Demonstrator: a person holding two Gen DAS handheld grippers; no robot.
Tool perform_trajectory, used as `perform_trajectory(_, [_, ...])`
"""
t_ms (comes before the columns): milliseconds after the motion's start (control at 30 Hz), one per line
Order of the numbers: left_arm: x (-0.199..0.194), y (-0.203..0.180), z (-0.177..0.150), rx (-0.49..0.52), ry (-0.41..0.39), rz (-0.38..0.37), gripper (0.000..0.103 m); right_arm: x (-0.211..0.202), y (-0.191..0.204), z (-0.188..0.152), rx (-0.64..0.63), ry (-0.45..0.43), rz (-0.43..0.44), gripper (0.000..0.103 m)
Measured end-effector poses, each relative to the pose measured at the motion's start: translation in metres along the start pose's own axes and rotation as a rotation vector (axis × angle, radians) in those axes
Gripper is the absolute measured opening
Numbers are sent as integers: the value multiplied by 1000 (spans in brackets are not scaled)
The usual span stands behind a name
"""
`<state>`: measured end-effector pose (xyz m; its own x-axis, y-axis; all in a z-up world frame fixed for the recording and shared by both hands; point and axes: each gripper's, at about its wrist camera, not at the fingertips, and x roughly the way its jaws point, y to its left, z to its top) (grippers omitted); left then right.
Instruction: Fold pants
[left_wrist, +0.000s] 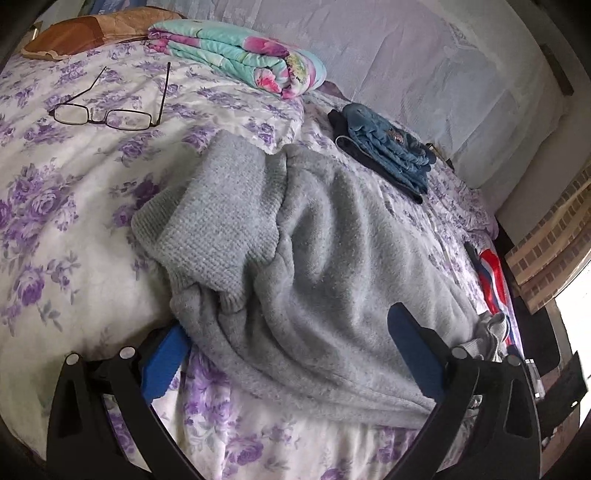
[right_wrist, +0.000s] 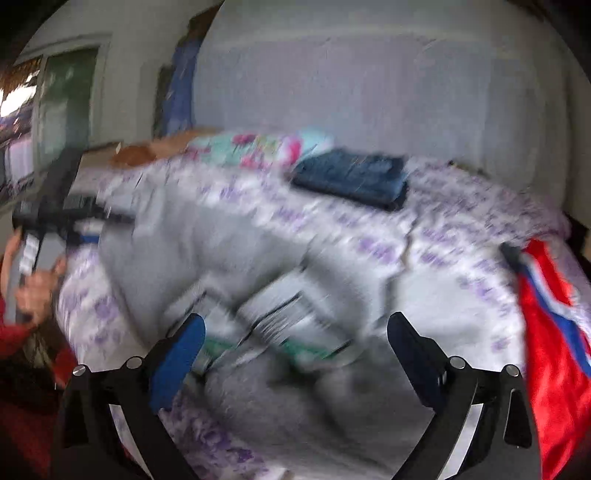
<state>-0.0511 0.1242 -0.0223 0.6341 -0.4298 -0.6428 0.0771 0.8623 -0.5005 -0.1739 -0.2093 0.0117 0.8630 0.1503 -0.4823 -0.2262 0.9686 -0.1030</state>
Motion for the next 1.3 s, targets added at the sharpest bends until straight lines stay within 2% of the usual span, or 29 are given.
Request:
perform_trajectory(67, [0, 0, 0, 5, -3, 7, 98, -3, -7, 4, 31, 14, -16, 100])
perform_trajectory(167, [6, -6, -1, 36, 3, 44, 98, 23, -13, -6, 36, 154, -75, 100])
perform_trajectory(200, [7, -7, -1, 46, 6, 51, 98, 36, -14, -16, 38, 210, -68, 100])
perform_trajectory(233, [7, -8, 0, 46, 5, 59, 97, 34, -18, -16, 74, 198, -52, 100])
perform_trajectory(300, [4, -6, 0, 33, -3, 91, 74, 30, -23, -11, 84, 200, -34, 100])
perform_trajectory(333, [3, -4, 1, 19, 2, 106, 68, 27, -24, -10, 89, 186, -34, 100])
perform_trajectory(400, [-1, 3, 2, -15, -2, 90, 58, 11, -28, -8, 116, 116, -38, 100])
perform_trajectory(433, [-3, 7, 3, -39, -5, 101, 44, 1, -31, -5, 137, 69, -29, 100])
perform_trajectory(467, [-4, 12, 4, -58, -2, 102, 40, -4, -34, -4, 155, 39, -29, 100])
perform_trajectory(500, [-5, 18, 6, -83, 4, 73, 38, -10, -38, -3, 176, 12, -46, 100])
perform_trajectory(533, [-7, 23, 7, -107, 3, 43, 35, -9, -39, -3, 175, 20, -65, 100])
perform_trajectory(567, [-8, 25, 7, -117, 5, 27, 33, 0, -38, -6, 150, 73, -80, 100])
perform_trajectory(600, [-9, 26, 7, -121, 7, 21, 33, 24, -32, -15, 81, 213, -85, 100])
perform_trajectory(633, [-10, 25, 8, -120, 6, 22, 31, 34, -25, -21, 28, 253, -100, 100])
perform_trajectory(667, [-11, 22, 8, -113, 2, 32, 29, 28, -22, -20, 21, 216, -117, 100])
perform_trajectory(800, [-22, 7, 12, -63, -21, 66, 27, -13, -24, -5, 7, 40, -211, 100])
perform_trajectory(833, [-26, 2, 13, -49, -35, 73, 26, -16, -27, -4, 10, 39, -225, 100])
perform_trajectory(867, [-29, -3, 14, -38, -45, 79, 26, -12, -29, -6, 5, 71, -221, 100])
perform_trajectory(900, [-33, -8, 14, -21, -58, 89, 26, 7, -29, -13, -25, 192, -209, 100])
perform_trajectory(933, [-38, -17, 15, 2, -77, 102, 25, 21, -27, -22, -55, 268, -203, 99])
perform_trajectory(1067, [-58, -60, 14, 126, -170, 184, 25, -2, -38, -20, -24, 145, -193, 100])
perform_trajectory(1100, [-66, -77, 12, 176, -205, 203, 24, -18, -47, -18, 0, 72, -216, 100])
perform_trajectory(1167, [-77, -109, 9, 260, -265, 224, 24, -41, -68, -18, 67, 1, -217, 100])
perform_trajectory(1300, [-90, -179, -1, 429, -366, 228, 24, -59, -101, -32, 163, -18, -217, 100])
